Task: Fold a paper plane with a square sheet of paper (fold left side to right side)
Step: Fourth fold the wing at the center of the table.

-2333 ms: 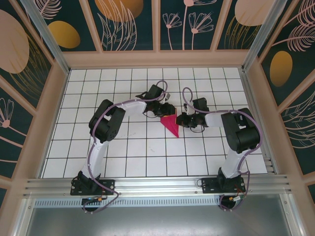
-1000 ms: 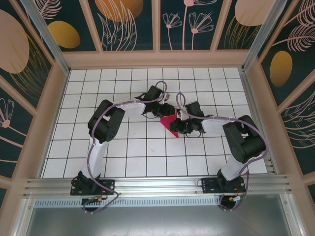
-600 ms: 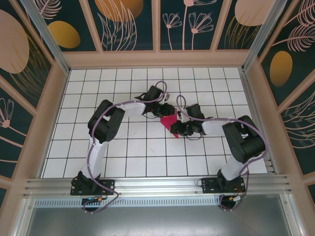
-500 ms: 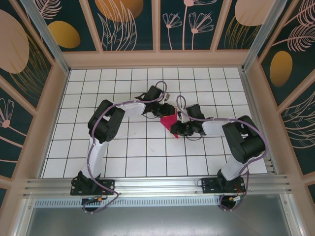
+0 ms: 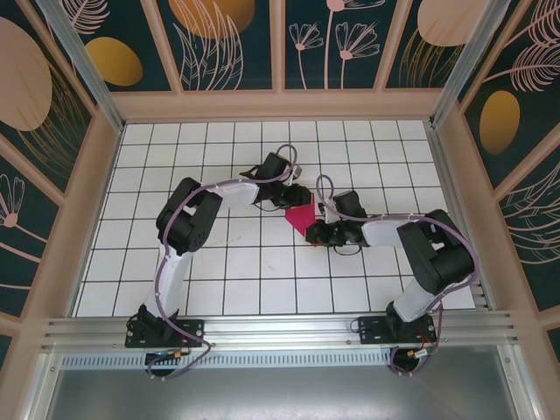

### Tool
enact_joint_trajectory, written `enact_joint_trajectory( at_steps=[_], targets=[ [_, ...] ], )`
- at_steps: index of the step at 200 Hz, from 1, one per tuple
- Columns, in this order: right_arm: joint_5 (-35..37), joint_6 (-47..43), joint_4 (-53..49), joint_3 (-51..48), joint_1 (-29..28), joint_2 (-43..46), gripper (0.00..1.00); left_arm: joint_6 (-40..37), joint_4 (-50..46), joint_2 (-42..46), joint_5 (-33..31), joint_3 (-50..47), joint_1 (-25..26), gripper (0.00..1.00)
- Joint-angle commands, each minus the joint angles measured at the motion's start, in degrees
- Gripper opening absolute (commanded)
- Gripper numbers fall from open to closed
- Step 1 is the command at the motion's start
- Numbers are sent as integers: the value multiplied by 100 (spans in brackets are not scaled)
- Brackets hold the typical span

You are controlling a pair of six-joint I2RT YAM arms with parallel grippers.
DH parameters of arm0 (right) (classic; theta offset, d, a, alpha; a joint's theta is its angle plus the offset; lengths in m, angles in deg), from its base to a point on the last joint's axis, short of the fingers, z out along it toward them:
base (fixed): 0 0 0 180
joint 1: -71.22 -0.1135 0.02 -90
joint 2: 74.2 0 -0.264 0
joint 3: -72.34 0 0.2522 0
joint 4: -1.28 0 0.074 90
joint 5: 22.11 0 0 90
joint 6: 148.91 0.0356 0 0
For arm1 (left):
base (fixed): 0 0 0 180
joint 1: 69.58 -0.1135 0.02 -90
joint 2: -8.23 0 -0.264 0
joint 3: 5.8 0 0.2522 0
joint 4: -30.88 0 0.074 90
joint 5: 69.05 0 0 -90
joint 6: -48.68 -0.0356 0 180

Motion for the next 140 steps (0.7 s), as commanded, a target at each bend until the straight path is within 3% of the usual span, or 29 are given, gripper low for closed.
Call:
enact_joint_trajectory(
  at_steps=[1,87,140],
  targets=[
    [1,72,-1023,-417,-67,160,17,-89,-438,-329,-489,-216,-20,37],
    [-240,-56,-1401,419,160,1276,17,-78,-386,-227,-442,-269,-11,37],
    [215,100,-896,851,123,348,12,-63,-324,-214,-404,-299,-9,37]
  ],
)
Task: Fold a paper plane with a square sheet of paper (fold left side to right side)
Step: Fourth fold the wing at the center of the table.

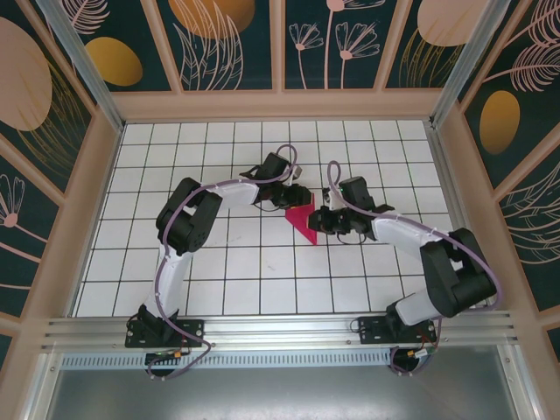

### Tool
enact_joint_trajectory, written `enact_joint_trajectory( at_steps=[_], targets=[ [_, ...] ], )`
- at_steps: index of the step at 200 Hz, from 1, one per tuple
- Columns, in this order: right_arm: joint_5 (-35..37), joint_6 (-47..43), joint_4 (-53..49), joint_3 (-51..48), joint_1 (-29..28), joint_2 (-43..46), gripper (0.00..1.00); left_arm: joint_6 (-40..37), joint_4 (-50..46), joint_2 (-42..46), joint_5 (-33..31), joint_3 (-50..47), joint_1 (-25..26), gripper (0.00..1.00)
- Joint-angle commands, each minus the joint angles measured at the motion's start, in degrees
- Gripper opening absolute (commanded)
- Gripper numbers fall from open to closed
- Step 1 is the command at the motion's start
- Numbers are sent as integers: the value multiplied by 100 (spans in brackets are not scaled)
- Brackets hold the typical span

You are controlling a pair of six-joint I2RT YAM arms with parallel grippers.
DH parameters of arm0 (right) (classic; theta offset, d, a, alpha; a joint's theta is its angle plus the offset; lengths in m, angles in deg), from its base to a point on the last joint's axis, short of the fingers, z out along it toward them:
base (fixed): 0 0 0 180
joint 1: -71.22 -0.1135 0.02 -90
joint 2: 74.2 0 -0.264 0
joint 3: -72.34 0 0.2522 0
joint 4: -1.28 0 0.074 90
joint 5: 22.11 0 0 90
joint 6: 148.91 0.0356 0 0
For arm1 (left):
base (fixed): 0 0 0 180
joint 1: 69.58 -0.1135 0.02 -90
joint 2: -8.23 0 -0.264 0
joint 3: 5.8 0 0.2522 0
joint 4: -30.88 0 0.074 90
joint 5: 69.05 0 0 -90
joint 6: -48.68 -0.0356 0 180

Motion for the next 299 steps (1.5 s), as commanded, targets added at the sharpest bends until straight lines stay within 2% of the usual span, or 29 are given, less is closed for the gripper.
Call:
enact_joint_trajectory(
  at_steps=[1,43,114,180,229,265,299],
  targets=[
    [252,77,163,180,-12,-504,12,-66,-368,-230,-406,-266,-11,37],
    [644,74,57,218,-84,-1119,7,-105,-414,-212,-432,-218,-11,37],
    [1081,41,-581,-340,-157,-1179,1,-328,-621,-358,-421,249,-380,38],
    [1089,23,-586,-574,-170,-1167,0,-580,-979,-914,-391,1211,-893,38],
    [1098,75,-442,-679,-173,-1121,0,-775,-1445,-1188,-385,1980,-1065,38],
    [1092,125,-332,-656,-167,-1131,0,-953,-1597,-592,-472,1900,-1133,39],
    [1117,141,-268,-603,-172,-1161,0,-871,-1120,631,-468,755,-1118,38]
  ],
)
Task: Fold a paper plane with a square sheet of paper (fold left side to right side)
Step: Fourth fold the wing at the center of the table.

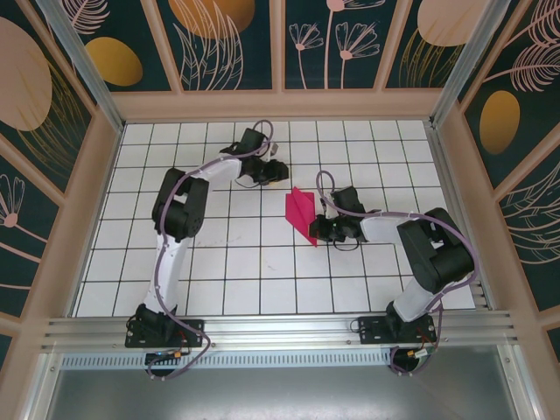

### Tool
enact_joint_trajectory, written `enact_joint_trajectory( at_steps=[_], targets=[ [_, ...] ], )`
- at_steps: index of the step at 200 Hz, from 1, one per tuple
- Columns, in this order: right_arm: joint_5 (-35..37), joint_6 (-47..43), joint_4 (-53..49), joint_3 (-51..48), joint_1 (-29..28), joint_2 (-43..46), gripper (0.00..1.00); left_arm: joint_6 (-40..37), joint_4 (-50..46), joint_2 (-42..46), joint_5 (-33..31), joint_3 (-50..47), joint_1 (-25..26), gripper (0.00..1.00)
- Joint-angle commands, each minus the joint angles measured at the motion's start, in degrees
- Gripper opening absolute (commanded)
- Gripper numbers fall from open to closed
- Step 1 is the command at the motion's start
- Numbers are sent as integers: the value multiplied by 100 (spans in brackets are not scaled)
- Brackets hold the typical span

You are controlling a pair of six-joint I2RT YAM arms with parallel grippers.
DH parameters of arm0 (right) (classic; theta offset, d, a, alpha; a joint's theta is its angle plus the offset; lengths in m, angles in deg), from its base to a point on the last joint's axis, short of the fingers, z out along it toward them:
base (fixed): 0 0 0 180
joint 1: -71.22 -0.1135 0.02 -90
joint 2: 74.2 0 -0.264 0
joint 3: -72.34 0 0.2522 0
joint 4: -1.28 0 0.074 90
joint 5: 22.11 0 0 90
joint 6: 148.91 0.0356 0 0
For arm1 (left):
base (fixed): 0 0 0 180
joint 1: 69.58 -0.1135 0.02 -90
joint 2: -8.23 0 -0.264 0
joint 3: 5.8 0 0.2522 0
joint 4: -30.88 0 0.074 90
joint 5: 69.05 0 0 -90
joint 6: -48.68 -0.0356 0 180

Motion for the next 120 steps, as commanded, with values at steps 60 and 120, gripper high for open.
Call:
enact_joint_trajectory(
  at_steps=[60,120],
  targets=[
    [387,101,-880,-290,-49,-241,0,505,1398,2007,322,-2525,779,36],
    [378,101,-868,-264,-59,-241,0,991,1813,1533,611,-2486,1259,36]
  ],
)
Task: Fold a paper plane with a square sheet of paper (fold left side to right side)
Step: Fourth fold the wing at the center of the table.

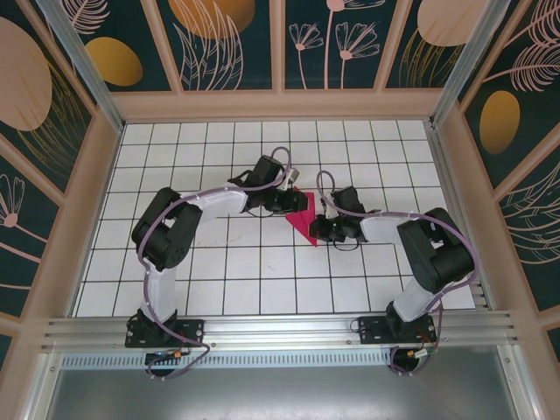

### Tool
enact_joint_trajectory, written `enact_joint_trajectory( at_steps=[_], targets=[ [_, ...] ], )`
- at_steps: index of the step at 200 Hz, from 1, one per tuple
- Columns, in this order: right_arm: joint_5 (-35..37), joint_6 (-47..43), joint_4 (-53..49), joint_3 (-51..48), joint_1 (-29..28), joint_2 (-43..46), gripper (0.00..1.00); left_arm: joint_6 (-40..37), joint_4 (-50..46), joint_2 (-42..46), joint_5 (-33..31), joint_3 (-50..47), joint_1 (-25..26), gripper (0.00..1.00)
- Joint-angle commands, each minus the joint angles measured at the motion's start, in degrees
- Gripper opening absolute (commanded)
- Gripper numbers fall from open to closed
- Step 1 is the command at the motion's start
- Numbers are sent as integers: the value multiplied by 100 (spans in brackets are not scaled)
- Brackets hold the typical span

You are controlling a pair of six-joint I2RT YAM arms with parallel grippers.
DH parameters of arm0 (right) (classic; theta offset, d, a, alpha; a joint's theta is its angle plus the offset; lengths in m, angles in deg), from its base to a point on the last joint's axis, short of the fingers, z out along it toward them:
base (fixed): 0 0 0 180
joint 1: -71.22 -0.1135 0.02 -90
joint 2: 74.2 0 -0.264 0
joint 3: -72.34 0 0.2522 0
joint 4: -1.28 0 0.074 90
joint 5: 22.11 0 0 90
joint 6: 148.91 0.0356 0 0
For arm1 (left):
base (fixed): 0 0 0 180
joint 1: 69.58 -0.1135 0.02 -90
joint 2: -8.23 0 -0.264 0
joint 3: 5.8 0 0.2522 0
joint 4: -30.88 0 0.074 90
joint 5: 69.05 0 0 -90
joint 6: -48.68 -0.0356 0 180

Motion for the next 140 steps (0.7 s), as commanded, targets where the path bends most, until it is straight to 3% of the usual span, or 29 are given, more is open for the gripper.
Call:
enact_joint_trajectory(
  at_steps=[1,101,140],
  targets=[
    [378,70,-883,-264,-55,-241,0,257,298,-236,159,104,16,36],
    [370,63,-876,-238,-64,-345,0,332,368,-670,422,308,222,35],
    [427,44,-944,-211,-61,-348,0,252,186,-846,222,437,233,35]
  ],
)
